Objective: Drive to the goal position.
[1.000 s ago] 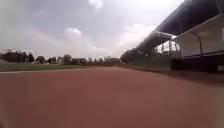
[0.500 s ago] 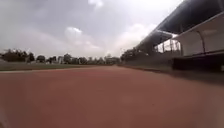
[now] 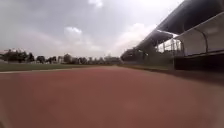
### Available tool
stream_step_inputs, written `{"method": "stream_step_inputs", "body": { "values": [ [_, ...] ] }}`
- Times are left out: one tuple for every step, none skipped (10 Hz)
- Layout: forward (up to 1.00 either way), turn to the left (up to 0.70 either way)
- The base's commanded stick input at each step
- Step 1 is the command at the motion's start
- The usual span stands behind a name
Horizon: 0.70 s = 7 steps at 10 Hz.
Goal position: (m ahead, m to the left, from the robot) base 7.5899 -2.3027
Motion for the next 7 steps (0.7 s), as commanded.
{"method": "stream_step_inputs", "body": {
  "values": [
    [0.45, 0.0],
    [0.45, 0.0],
    [0.45, 0.0],
    [0.45, 0.0],
    [0.45, 0.0],
    [0.45, 0.0],
    [0.45, 0.0]
  ]
}}
